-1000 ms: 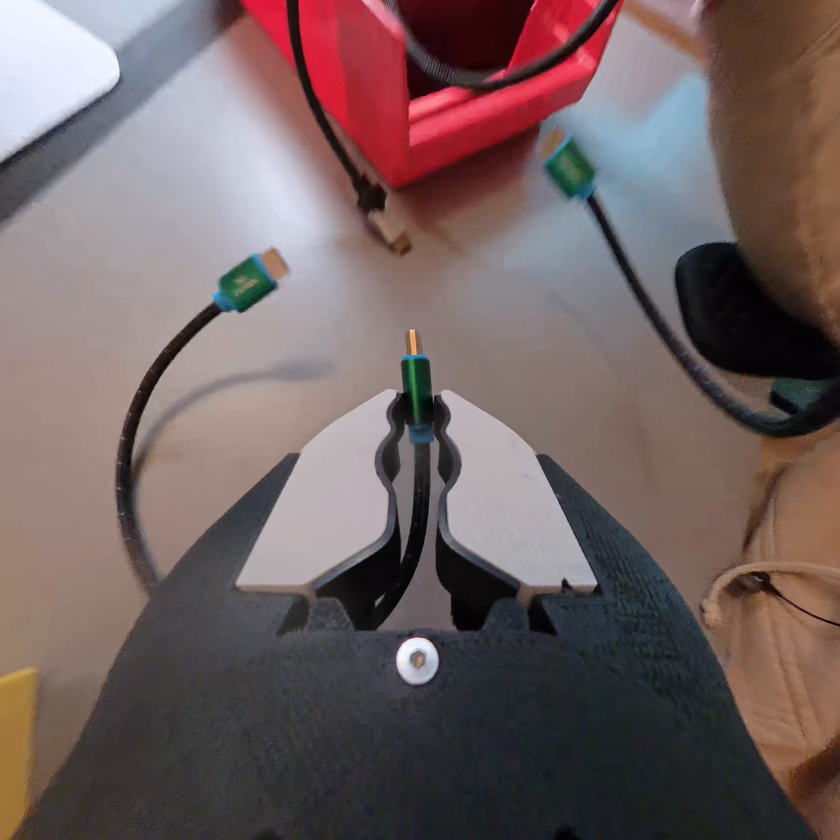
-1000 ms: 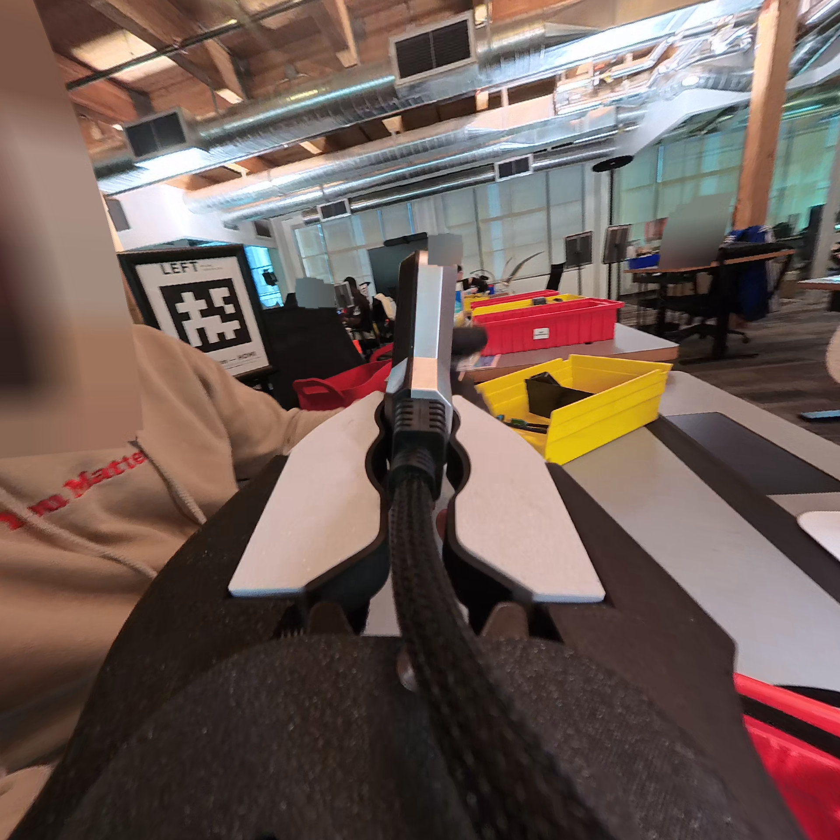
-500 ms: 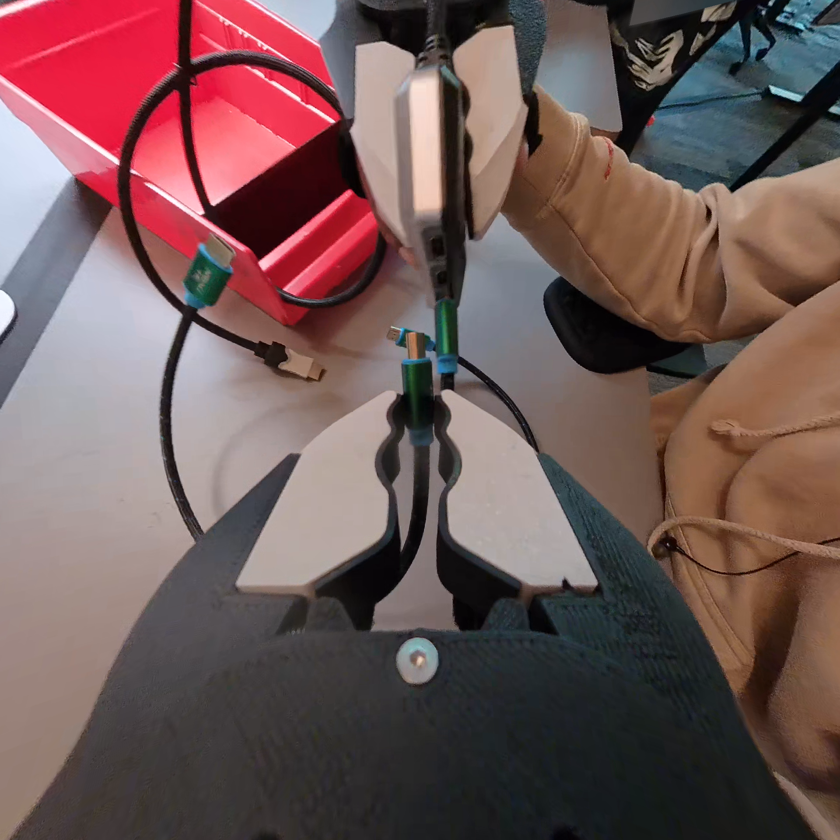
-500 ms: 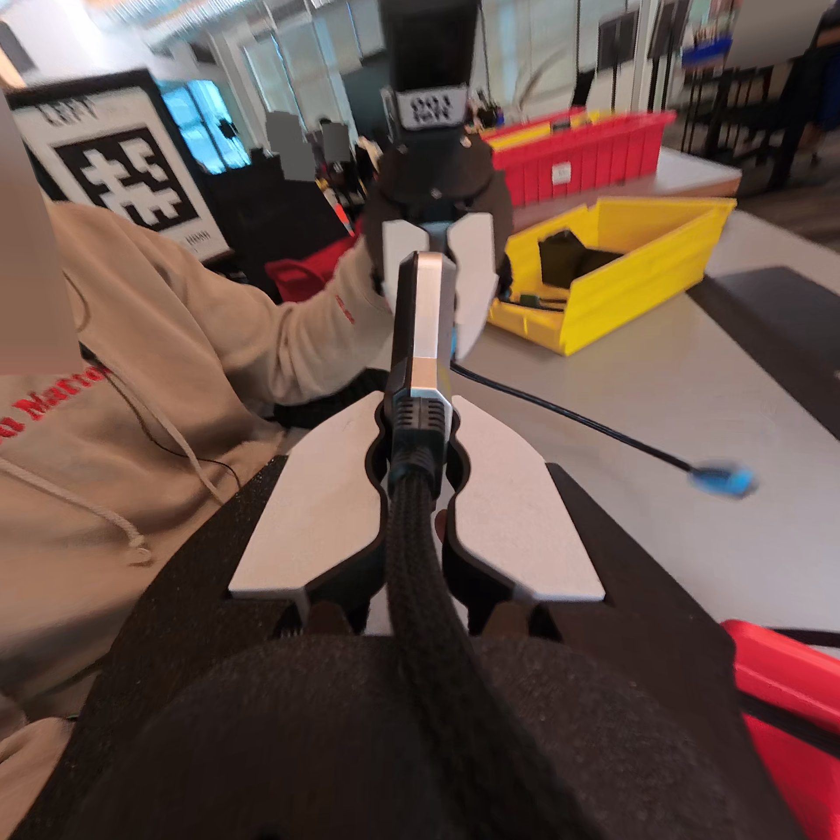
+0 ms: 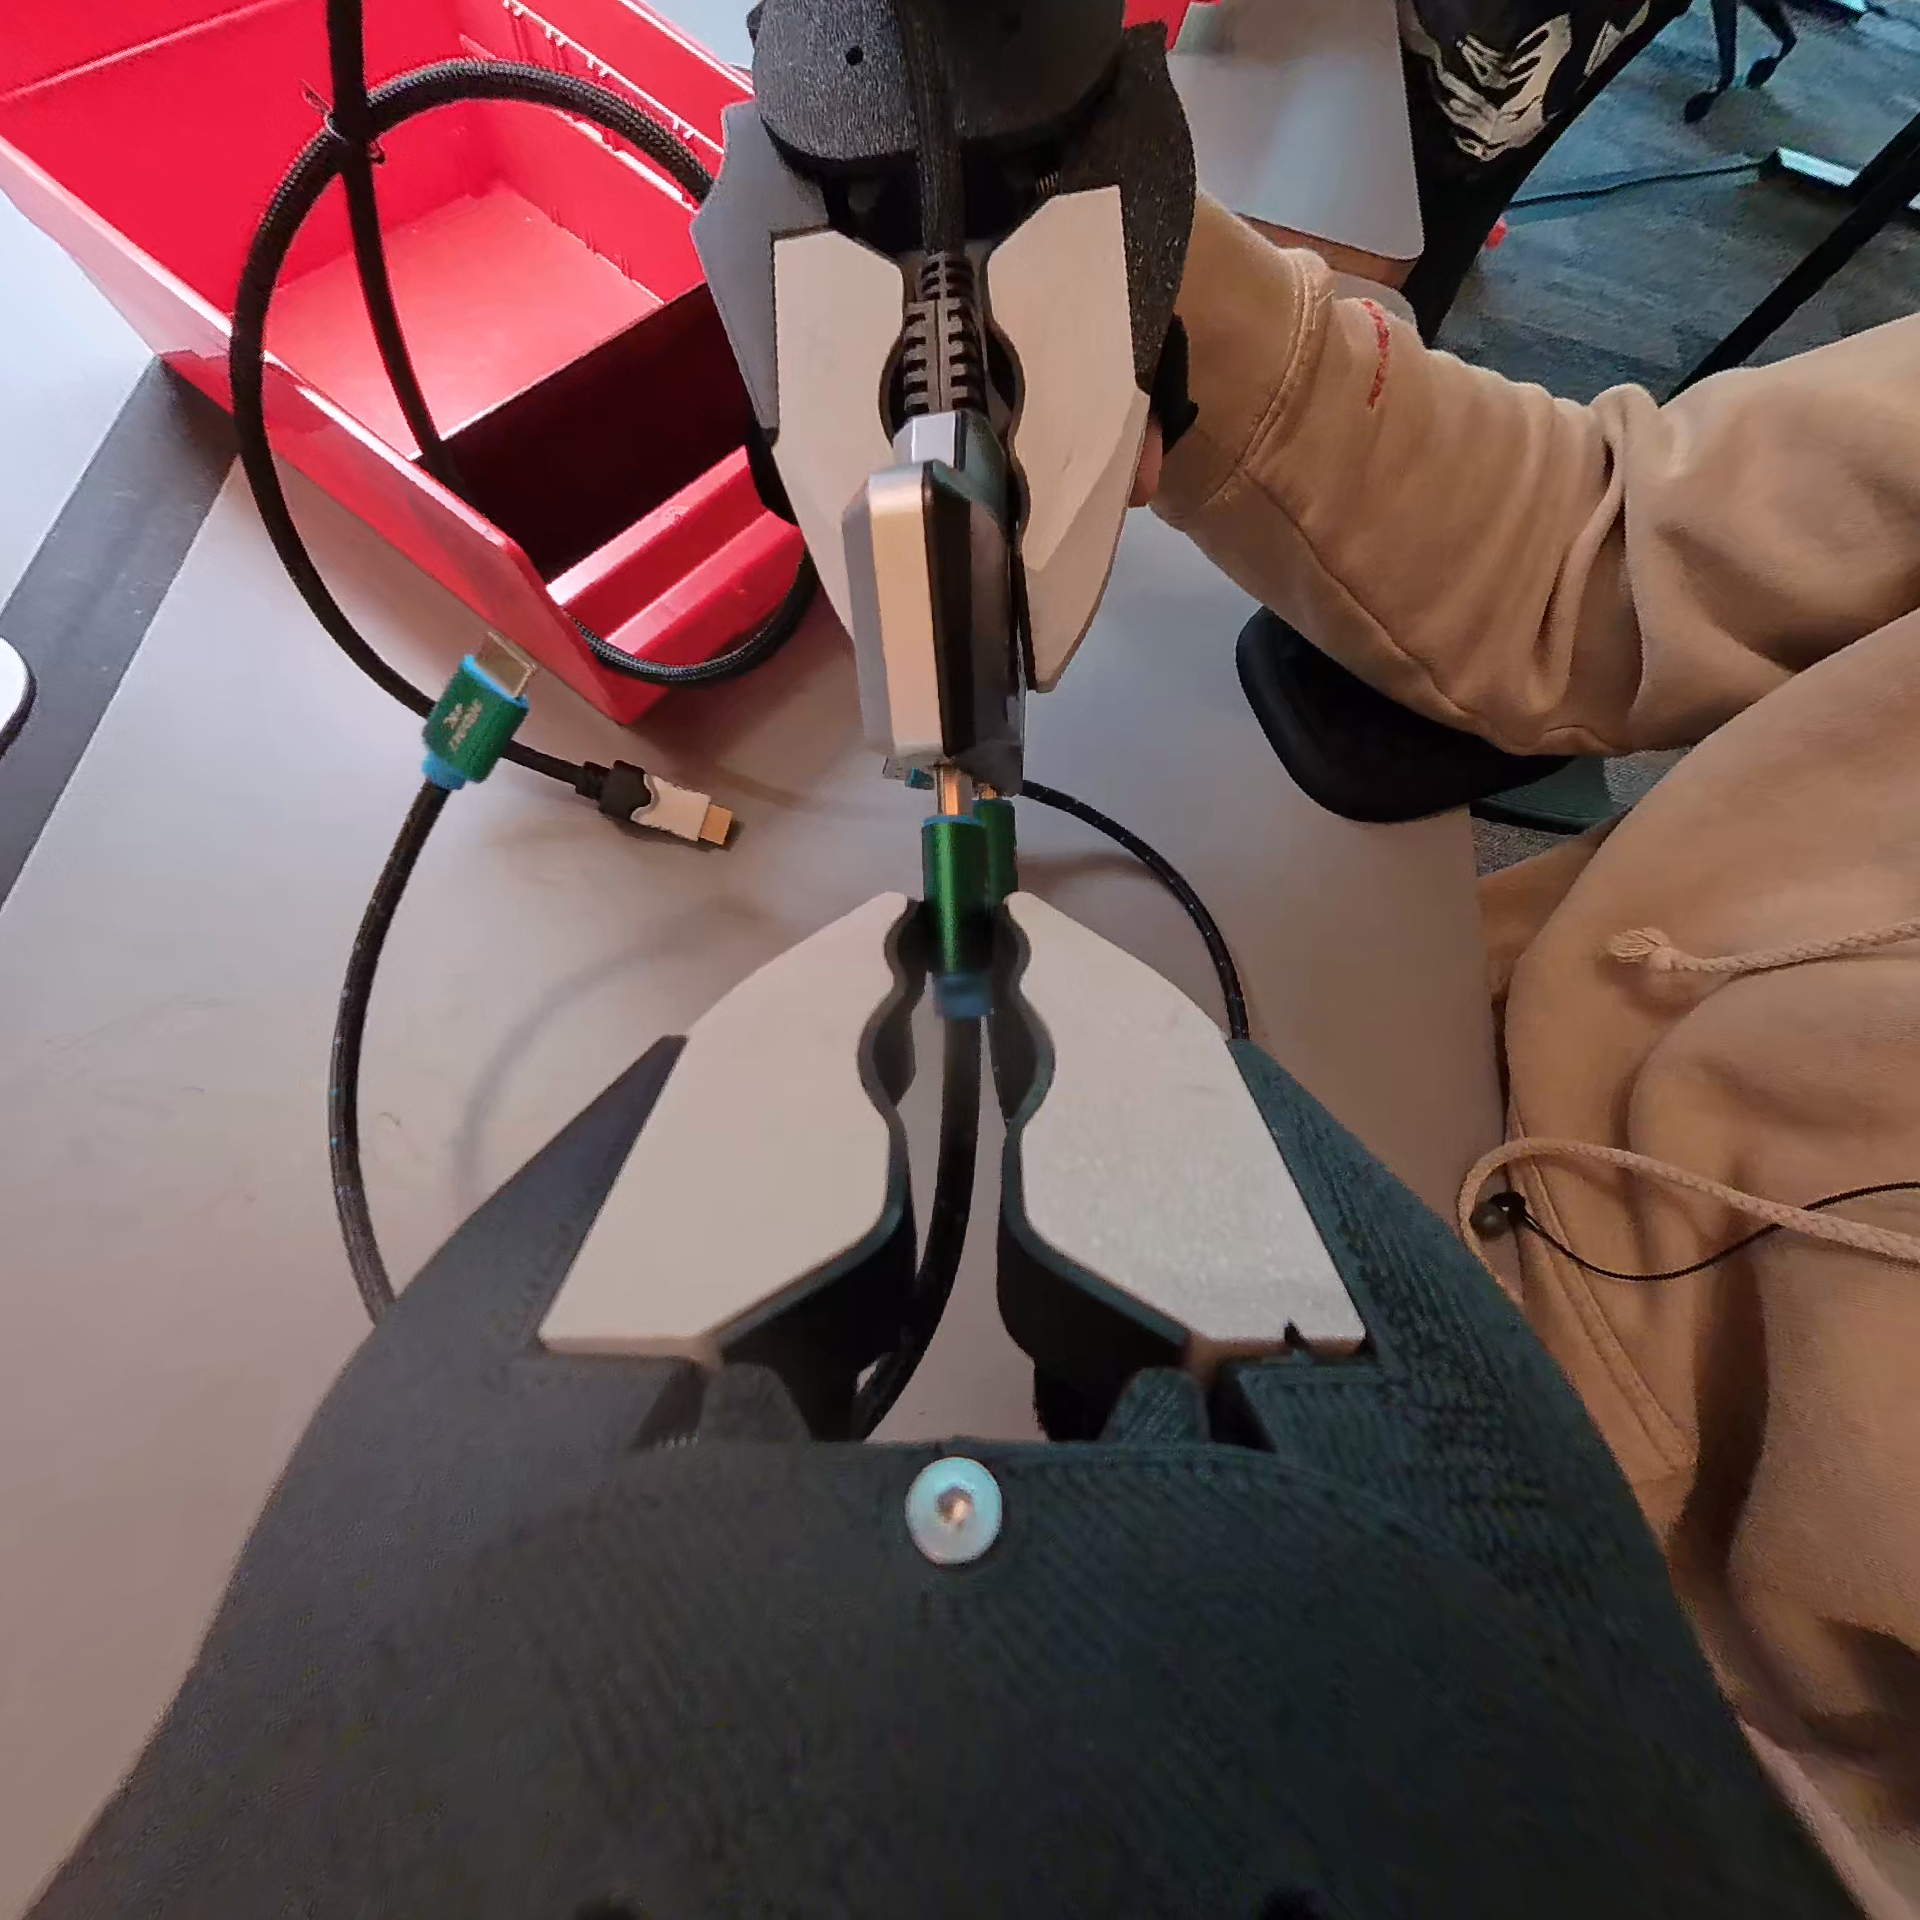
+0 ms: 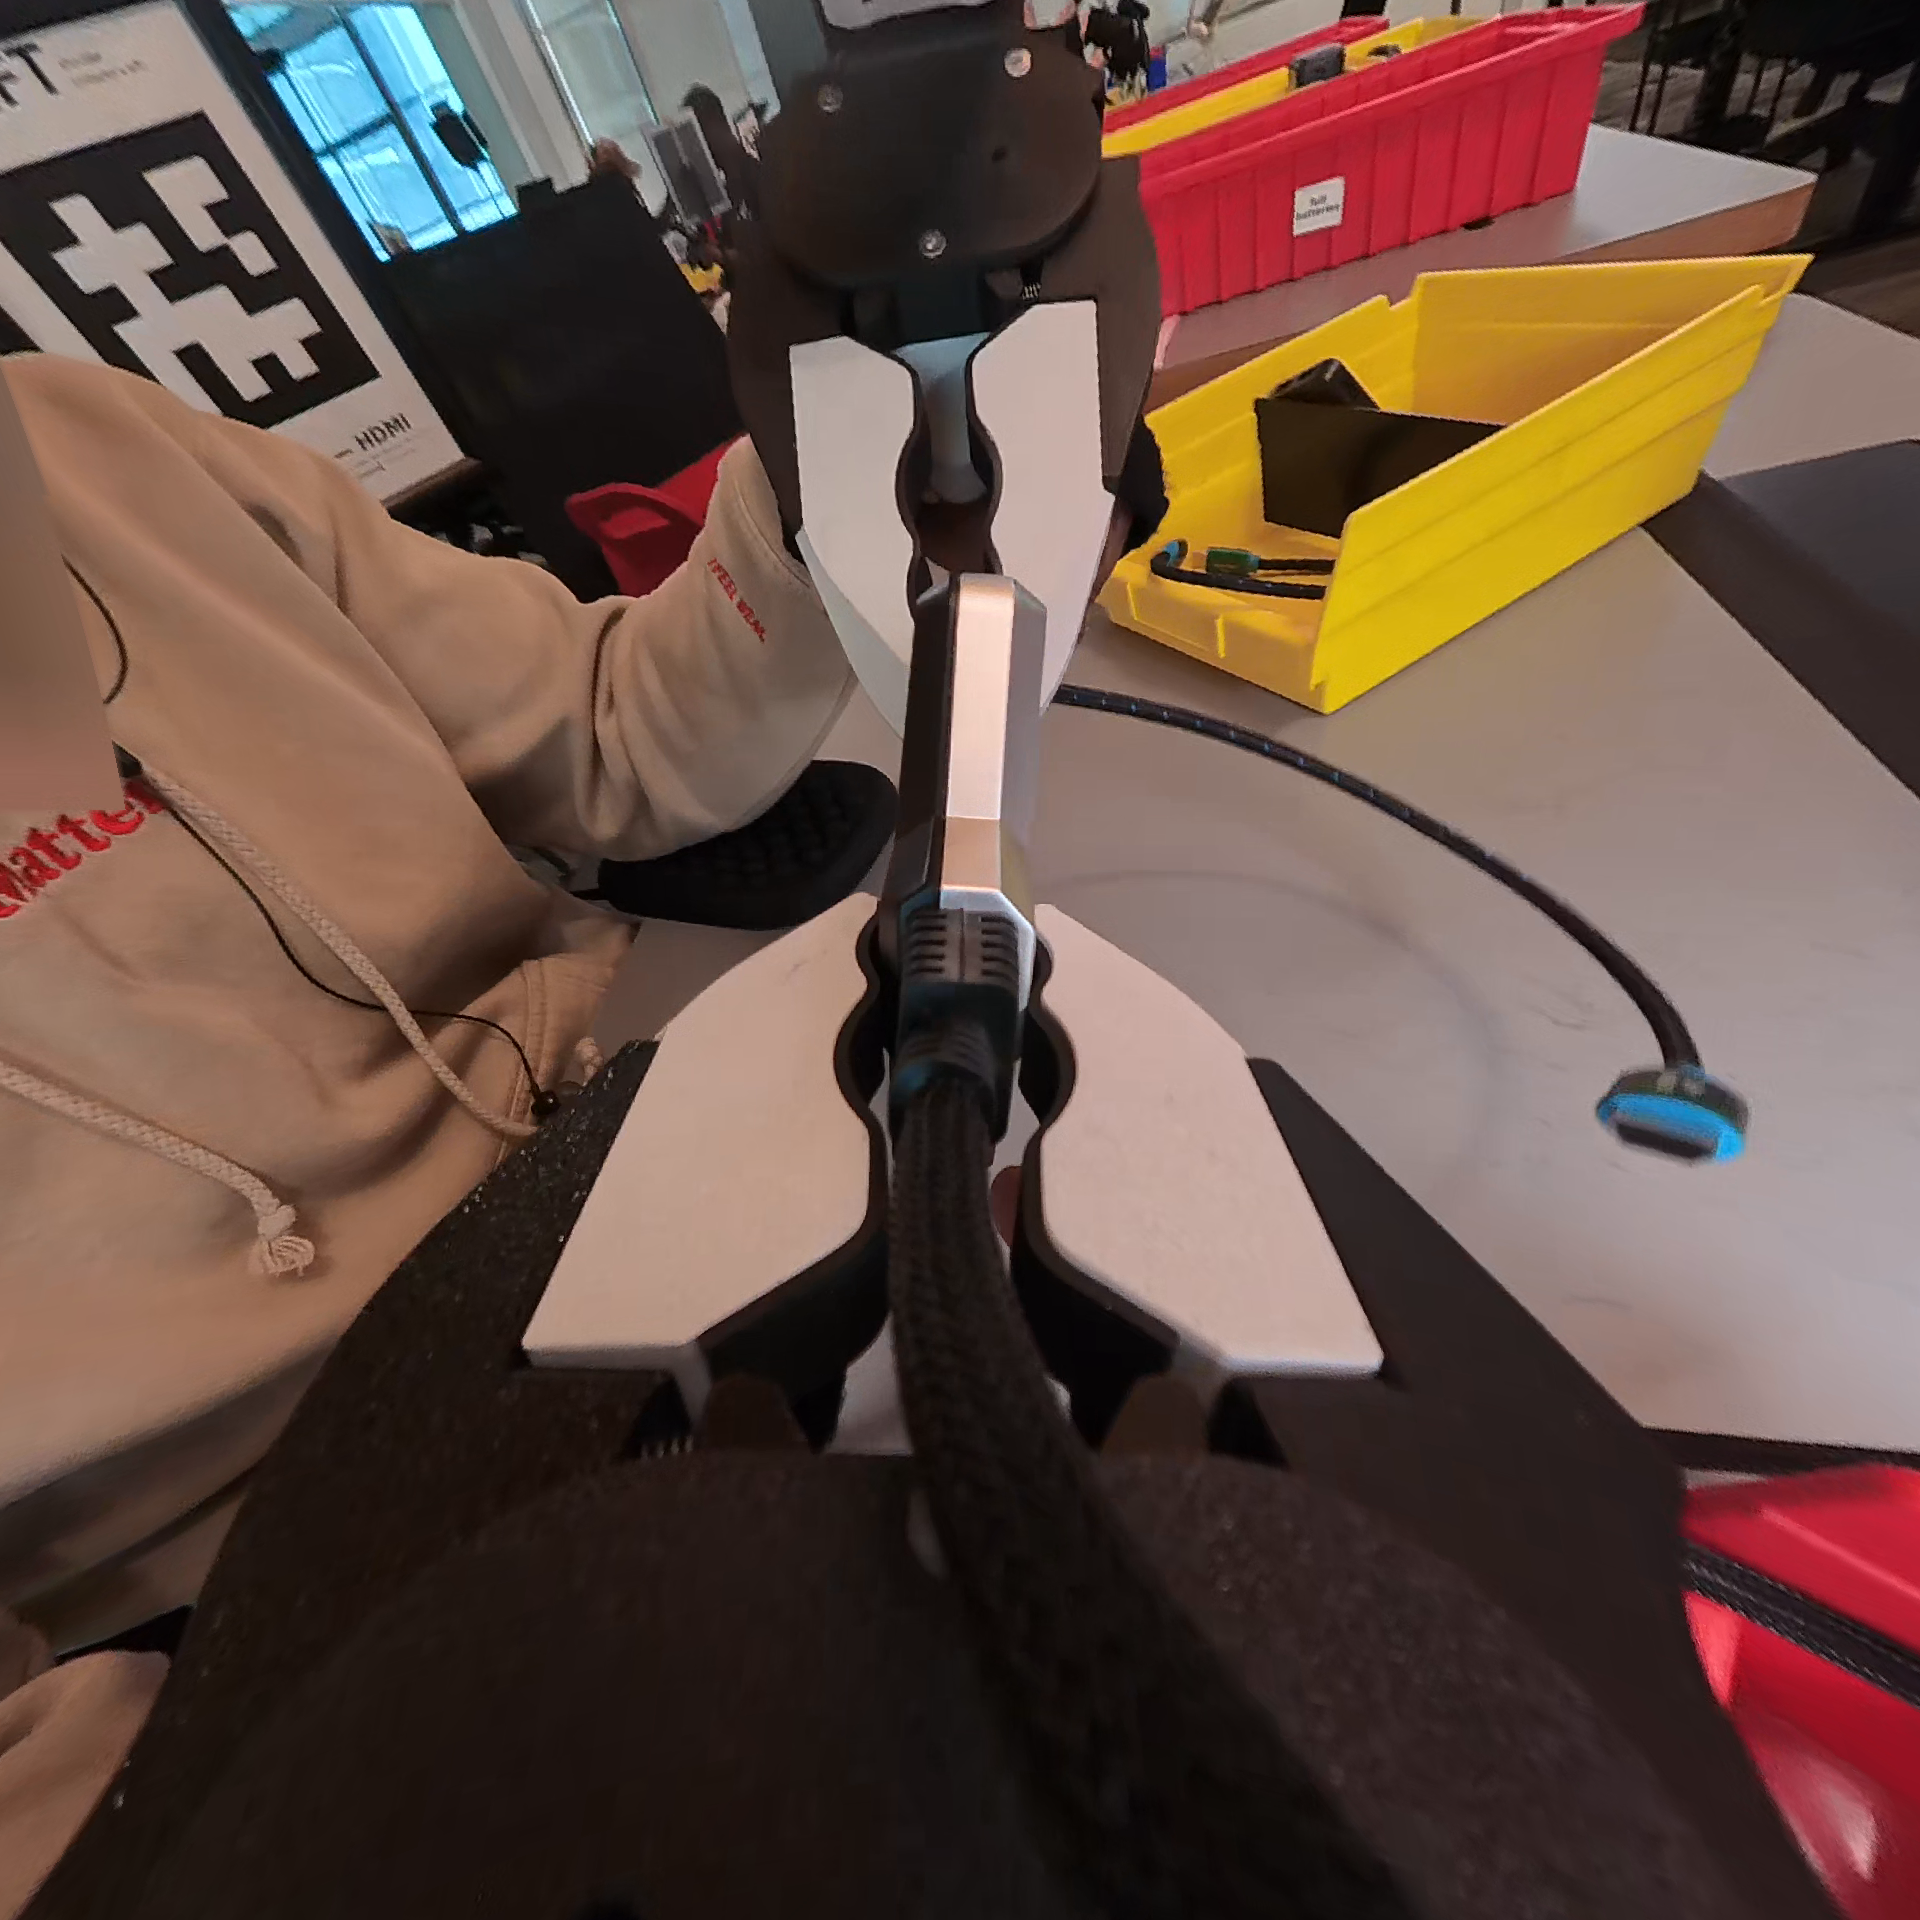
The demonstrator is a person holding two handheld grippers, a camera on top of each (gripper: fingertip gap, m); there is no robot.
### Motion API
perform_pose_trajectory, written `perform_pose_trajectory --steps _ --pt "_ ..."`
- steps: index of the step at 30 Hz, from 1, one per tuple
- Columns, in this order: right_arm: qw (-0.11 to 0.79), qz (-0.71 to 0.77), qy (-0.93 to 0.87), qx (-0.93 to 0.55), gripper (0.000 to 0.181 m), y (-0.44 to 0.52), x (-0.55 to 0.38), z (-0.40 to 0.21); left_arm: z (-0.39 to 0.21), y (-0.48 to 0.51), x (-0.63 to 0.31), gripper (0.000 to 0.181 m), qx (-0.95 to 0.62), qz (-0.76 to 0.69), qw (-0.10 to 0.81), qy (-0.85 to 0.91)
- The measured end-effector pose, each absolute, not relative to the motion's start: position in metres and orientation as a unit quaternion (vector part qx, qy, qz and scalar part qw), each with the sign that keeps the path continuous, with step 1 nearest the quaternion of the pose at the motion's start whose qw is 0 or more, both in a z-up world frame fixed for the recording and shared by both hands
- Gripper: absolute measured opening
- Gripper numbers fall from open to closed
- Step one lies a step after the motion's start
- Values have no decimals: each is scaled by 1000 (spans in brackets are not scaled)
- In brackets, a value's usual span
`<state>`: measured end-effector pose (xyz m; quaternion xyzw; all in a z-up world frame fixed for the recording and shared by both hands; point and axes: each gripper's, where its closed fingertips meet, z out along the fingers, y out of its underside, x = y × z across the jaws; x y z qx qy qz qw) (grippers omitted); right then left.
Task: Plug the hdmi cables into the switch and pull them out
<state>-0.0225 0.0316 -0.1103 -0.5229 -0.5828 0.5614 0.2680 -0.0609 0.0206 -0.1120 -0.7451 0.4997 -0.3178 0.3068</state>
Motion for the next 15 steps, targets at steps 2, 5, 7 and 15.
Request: perform_pose_trajectory --steps 2,5,7,15 --pt "268 570 -578 -519 22 31 -23 -108 -110 20 -61 12 -743 -330 306 494" --pt "265 591 -568 -507 22 30 -22 -104 -101 19 -59 12 -733 -358 315 485" --pt "263 600 -563 -504 22 30 -22 -102 -97 19 -59 12 -729 -369 320 479" --pt "261 625 -543 -496 22 32 -25 -101 -86 26 -61 12 -723 -380 348 460"
